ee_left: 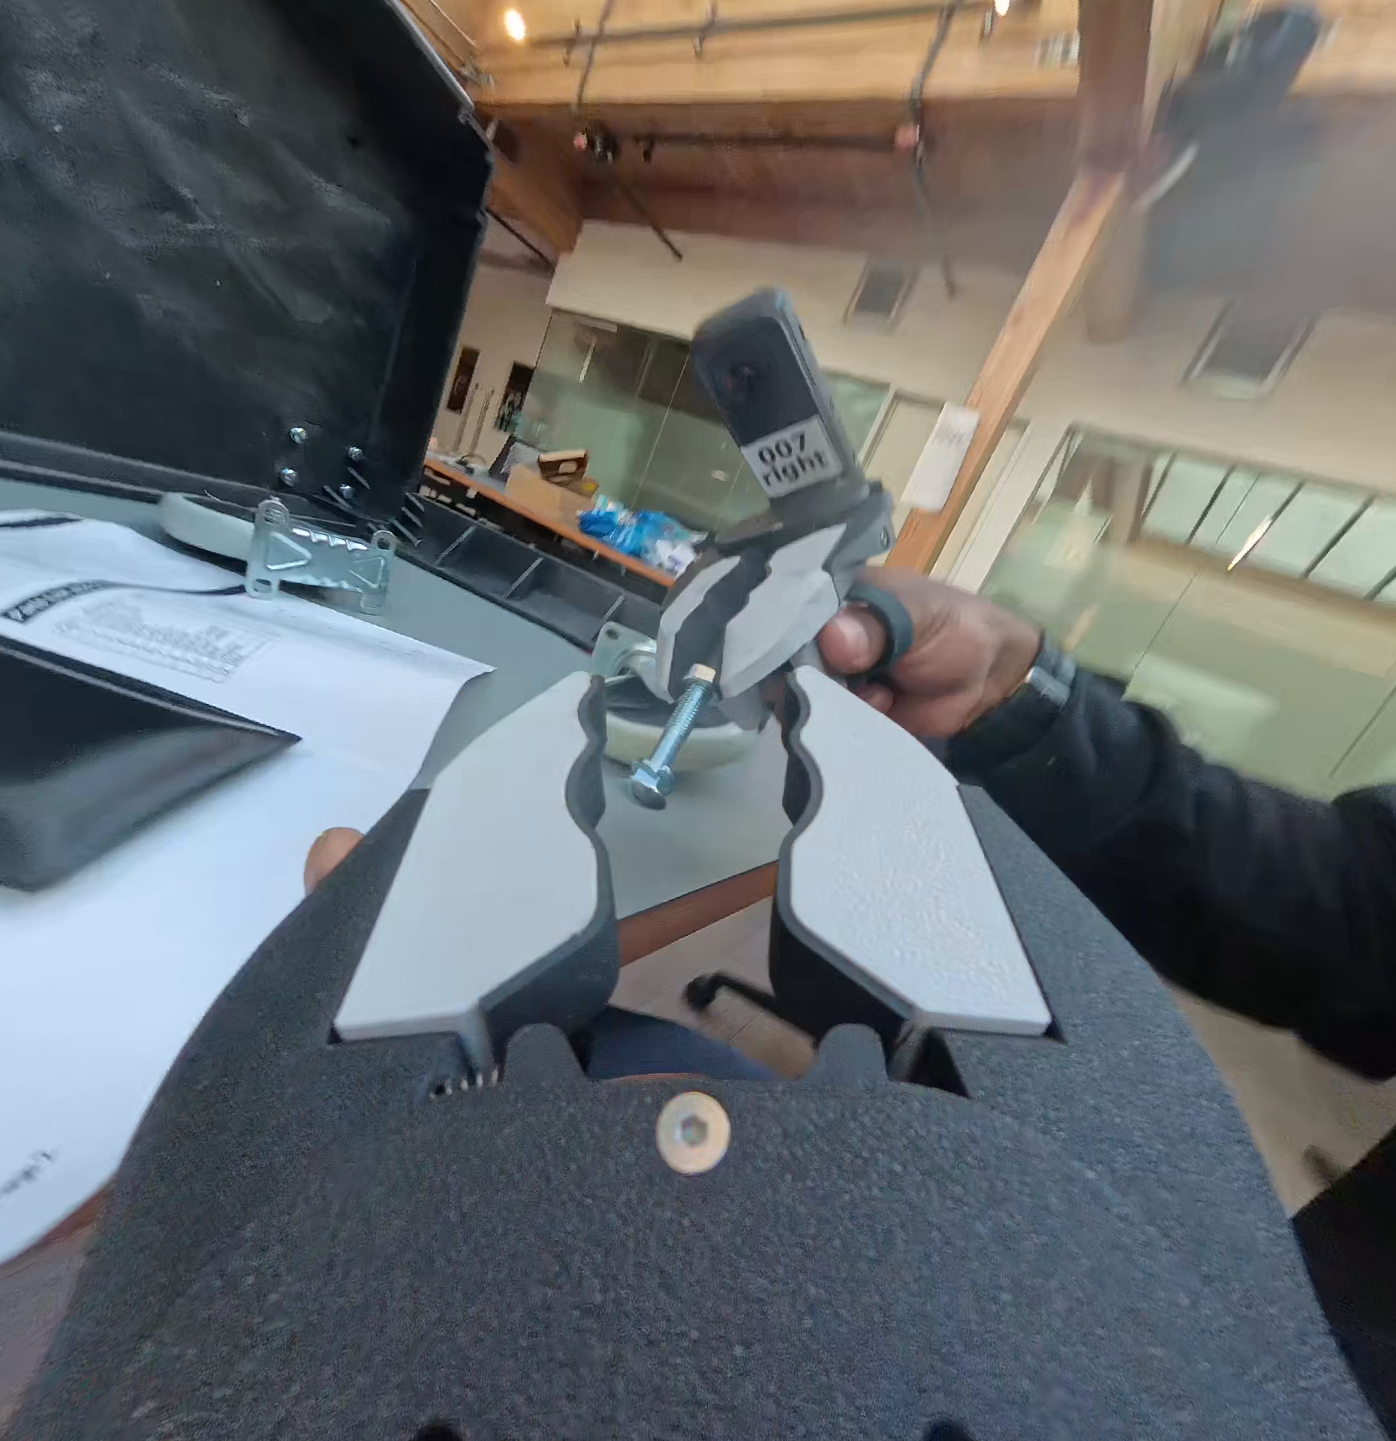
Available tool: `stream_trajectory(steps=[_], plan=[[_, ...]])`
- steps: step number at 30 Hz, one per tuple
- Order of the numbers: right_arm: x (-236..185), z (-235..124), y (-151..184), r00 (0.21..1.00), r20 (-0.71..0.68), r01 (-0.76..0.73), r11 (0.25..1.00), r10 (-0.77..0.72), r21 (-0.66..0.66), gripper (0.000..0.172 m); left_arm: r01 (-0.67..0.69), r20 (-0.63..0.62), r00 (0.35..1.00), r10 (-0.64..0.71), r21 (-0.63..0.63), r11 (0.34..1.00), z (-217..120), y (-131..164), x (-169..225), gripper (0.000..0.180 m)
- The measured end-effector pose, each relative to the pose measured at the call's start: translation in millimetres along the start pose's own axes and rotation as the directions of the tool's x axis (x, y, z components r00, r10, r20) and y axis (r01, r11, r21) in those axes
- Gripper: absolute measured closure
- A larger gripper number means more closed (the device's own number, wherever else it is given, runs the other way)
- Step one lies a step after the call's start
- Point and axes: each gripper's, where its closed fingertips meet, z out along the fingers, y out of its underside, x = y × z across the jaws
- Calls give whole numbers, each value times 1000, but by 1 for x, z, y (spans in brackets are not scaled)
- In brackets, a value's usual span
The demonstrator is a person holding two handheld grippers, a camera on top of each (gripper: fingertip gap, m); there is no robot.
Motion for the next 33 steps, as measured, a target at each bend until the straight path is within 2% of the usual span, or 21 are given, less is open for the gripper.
stream_trajectory(steps=[2,5,7,11,15,18,23,29,31,33], plan=[[0,1,4,1000,-8,-16,998,16,-56,157,-201,-3,979,203,-145,969,9,10,5,139],[0,0,1,999,-30,-15,995,12,-96,157,-392,-50,916,399,-331,858,20,28,4,145],[-2,-1,-2,999,-33,-8,994,4,-111,157,-451,-70,883,465,-407,795,25,37,0,151],[-3,-2,-5,1000,-26,10,993,-13,-119,157,-495,-49,838,544,-489,718,32,41,-12,169],[3,-7,-3,996,-35,80,985,-87,-155,158,-477,-84,856,510,-510,716,40,47,-14,174],[9,-13,0,966,-27,247,948,-257,-202,157,-431,-139,895,424,-516,740,46,51,-13,174],[17,-27,-1,876,9,469,847,-483,-249,157,-274,-218,958,187,-503,819,59,51,-7,174],[31,-39,7,742,5,618,682,-670,-391,158,-207,-237,967,95,-510,835,69,60,-8,174],[39,-46,9,768,-34,569,707,-639,-421,161,-220,-203,970,135,-494,841,70,59,-15,174],[40,-50,7,845,-55,474,794,-531,-381,152,-267,-155,963,218,-488,831,70,58,-24,174]])
